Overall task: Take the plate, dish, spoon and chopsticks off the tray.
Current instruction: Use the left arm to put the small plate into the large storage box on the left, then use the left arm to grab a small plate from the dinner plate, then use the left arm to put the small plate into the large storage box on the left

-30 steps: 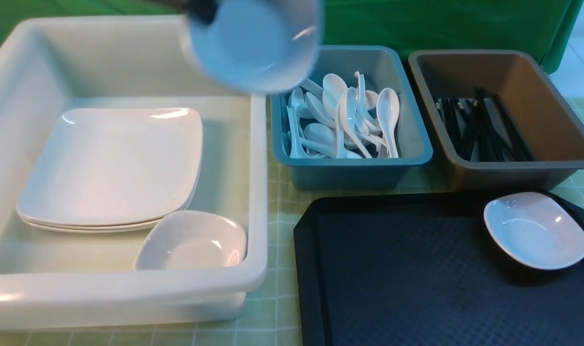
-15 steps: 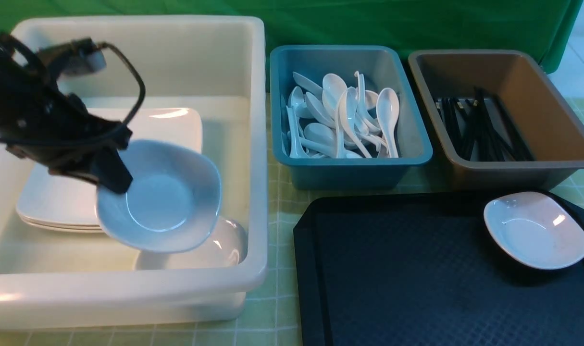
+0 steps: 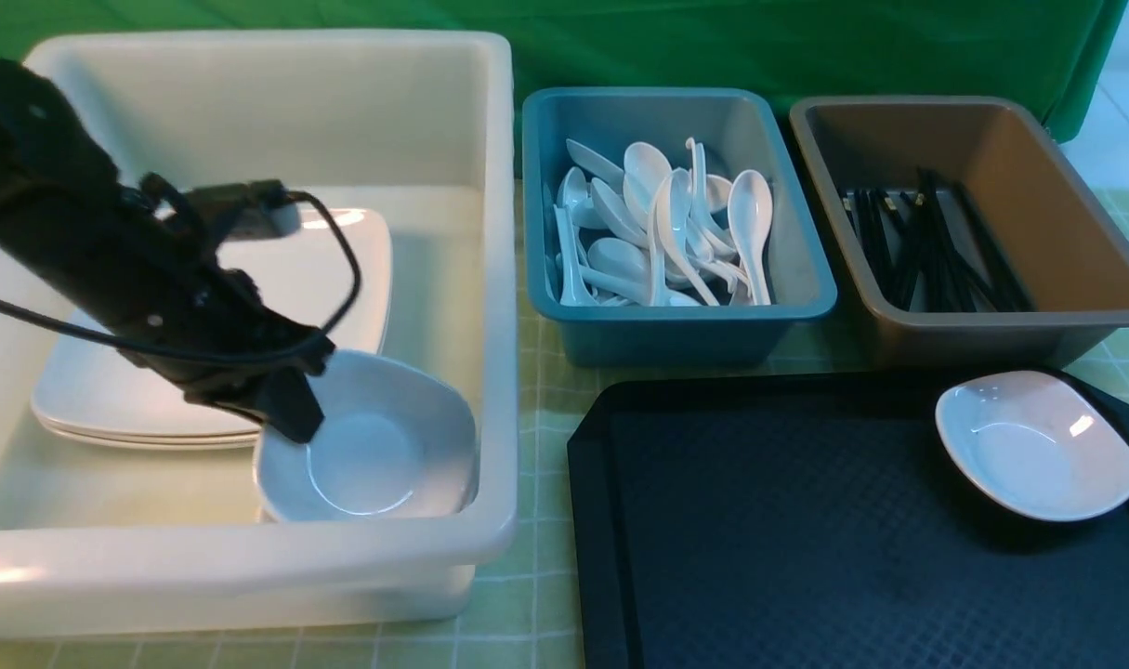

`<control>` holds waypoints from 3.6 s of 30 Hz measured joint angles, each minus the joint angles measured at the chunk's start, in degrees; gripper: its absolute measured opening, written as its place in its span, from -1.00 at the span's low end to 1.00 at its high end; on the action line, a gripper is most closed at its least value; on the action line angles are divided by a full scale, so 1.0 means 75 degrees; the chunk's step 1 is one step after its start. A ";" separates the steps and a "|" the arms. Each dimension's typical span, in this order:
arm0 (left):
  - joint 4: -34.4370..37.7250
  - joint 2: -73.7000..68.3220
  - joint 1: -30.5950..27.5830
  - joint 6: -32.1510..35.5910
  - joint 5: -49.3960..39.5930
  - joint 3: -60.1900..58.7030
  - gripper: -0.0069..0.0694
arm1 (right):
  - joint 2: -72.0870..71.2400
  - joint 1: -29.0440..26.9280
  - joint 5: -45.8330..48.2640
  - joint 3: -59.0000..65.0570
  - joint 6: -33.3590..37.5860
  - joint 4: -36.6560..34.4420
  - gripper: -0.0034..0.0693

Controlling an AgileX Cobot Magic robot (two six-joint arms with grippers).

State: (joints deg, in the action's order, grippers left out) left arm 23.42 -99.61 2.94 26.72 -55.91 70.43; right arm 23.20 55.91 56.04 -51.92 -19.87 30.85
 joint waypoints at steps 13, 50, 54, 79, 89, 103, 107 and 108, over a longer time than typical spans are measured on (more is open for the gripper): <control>-0.1245 -0.0039 0.0146 -0.0975 -0.0098 0.0343 0.09 | 0.0000 0.0000 0.0000 0.0006 0.0000 0.0000 -0.50; 0.0972 -0.4946 0.5801 -0.6324 0.0410 0.7674 -0.43 | -0.0007 0.0000 -0.0719 -0.0594 0.0280 0.0021 -0.42; 0.0969 -0.5587 0.5851 -0.6801 0.1011 0.7999 -0.06 | -0.0010 0.0000 -0.0732 -0.0703 0.0411 0.0021 -0.41; 0.1458 -0.6658 0.6223 -0.7608 0.3282 0.8083 -0.07 | -0.0010 0.0000 -0.0666 -0.0705 0.0787 0.0029 -0.36; 0.1392 -0.6316 0.6123 -0.6568 0.2300 0.8075 -0.81 | -0.0010 0.0000 -0.0660 -0.0705 0.0787 0.0029 -0.33; -0.2175 -0.1378 0.4263 -0.5114 -0.1243 0.8044 -0.82 | -0.0010 0.0000 -0.0587 -0.0705 0.0787 0.0029 -0.32; -0.2617 0.0108 0.3416 -0.4661 -0.1747 0.7021 -0.82 | -0.0010 0.0000 -0.0594 -0.0705 0.0772 0.0029 -0.31; -0.2636 0.0372 0.3260 -0.4524 -0.1771 0.6603 -0.82 | -0.0010 0.0000 -0.0594 -0.0705 0.0756 0.0029 -0.31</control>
State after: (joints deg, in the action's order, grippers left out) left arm 3.64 -96.83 27.39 -7.21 -69.19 119.96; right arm 23.12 55.91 51.58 -57.21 -14.20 31.07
